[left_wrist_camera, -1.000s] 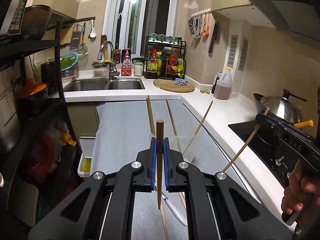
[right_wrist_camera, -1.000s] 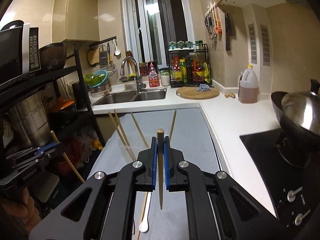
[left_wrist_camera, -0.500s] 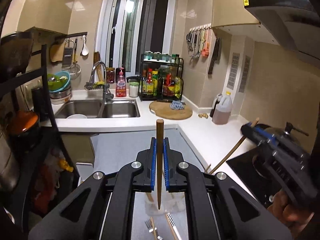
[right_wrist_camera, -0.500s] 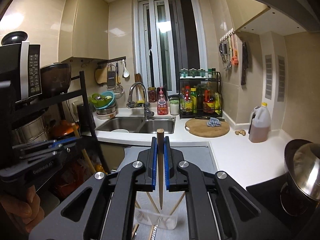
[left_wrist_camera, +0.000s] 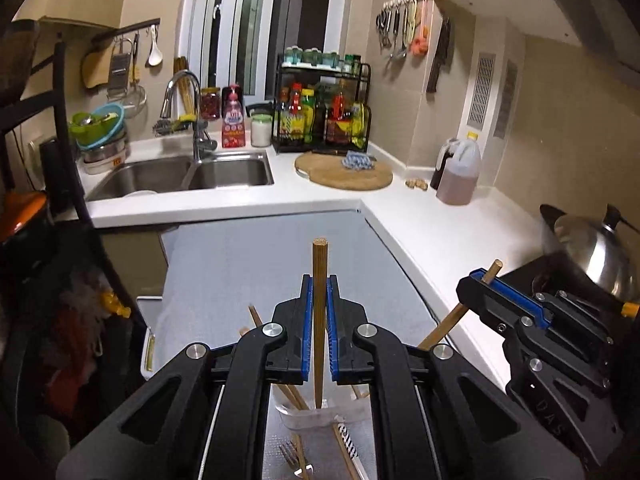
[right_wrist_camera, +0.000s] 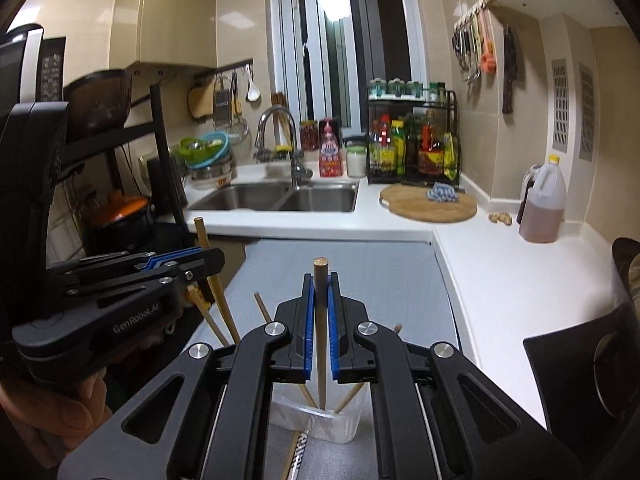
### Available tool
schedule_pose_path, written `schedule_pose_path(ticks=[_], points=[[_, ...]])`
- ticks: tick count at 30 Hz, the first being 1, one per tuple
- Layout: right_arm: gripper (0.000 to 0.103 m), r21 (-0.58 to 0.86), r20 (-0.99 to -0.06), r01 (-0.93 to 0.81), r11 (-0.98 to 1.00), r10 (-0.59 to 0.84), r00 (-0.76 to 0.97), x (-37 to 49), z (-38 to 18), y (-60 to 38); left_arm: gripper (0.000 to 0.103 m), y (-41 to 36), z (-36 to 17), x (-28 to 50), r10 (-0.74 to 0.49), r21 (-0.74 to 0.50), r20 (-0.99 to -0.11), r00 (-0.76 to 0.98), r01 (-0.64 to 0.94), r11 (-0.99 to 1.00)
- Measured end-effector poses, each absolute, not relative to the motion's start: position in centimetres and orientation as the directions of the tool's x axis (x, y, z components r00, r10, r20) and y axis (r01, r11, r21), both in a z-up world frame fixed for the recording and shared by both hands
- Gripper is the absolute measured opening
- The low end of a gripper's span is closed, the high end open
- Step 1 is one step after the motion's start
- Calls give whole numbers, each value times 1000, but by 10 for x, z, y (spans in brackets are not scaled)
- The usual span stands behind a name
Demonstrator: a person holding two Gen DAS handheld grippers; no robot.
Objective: Organize utensils
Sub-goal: 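Open both tools to drop the chopsticks into the cup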
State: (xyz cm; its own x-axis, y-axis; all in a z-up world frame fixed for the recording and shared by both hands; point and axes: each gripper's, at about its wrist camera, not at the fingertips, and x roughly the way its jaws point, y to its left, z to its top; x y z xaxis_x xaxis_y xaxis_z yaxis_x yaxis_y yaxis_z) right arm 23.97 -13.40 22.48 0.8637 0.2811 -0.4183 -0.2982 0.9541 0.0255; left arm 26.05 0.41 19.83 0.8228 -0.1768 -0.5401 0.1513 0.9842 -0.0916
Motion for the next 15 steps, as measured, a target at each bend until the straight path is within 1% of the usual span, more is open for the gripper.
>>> schedule_pose_path(ticks=[2,4,6,7,11,15], points=[[12,21,-433,-288,958,268,861,238,221,-134,7,6,195,259,-178,-98,-551,815,148,984],[15,24,-427,-279,960,263,865,233,223,-138,8,10,199,252,-183,-108,-543,819,148,983],[25,30,-408,-268,963,257,876,222,228,-144,8,16,208,238,-181,-112,-519,835,144,983],[26,33,-399,-267,963,258,880,217,230,-147,8,19,211,233,-186,-118,-510,840,146,982],[27,33,-345,-267,963,262,901,183,239,-158,8,24,221,195,-197,-120,-462,865,159,980],[27,43,-297,-276,960,276,914,142,235,-169,8,25,213,154,-191,-109,-433,881,159,981]])
